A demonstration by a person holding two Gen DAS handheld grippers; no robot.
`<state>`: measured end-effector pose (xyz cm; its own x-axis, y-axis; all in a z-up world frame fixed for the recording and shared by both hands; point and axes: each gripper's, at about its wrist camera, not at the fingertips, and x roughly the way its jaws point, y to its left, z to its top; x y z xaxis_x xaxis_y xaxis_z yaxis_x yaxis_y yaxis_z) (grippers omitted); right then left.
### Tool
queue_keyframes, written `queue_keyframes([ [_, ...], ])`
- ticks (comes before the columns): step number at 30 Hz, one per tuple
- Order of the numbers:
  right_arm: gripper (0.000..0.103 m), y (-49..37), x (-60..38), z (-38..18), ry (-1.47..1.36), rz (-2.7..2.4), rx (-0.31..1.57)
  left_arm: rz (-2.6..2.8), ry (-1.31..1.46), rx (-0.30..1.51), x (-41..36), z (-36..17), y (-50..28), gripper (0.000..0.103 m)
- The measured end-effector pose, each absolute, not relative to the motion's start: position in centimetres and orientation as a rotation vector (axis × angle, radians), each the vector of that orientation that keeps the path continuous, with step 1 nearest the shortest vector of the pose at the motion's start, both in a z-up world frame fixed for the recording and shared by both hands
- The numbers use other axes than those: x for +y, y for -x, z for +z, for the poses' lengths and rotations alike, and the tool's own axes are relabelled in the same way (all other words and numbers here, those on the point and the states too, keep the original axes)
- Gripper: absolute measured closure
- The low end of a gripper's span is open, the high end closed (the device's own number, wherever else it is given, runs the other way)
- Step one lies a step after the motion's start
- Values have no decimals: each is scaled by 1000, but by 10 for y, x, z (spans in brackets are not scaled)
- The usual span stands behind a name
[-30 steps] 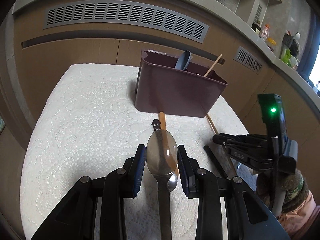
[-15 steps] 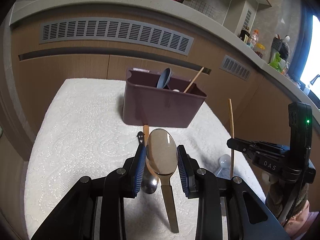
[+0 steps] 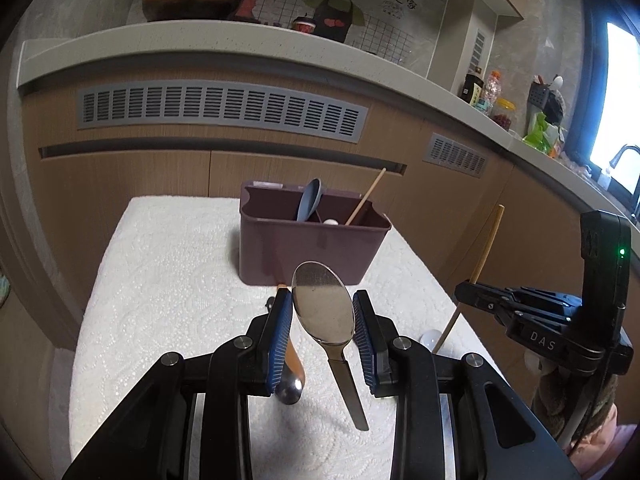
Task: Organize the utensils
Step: 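Carry the spoon and chopstick over the caddy and open both tools to drop them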
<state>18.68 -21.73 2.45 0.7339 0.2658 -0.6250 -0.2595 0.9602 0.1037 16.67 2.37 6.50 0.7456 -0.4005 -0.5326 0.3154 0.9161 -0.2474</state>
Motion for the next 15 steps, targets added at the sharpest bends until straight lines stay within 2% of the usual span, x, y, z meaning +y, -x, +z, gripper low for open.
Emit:
queue_keyframes([
  [5,99,-187,-215,53,13,290,619,-392,88,499,18,114,-170,71],
  [11,99,-185,-212,153,75,277,359,-343,1,267,13,204,-182,71],
  [15,99,-194,-203,189,118,255,268,-327,-3,210,14,228,-202,71],
])
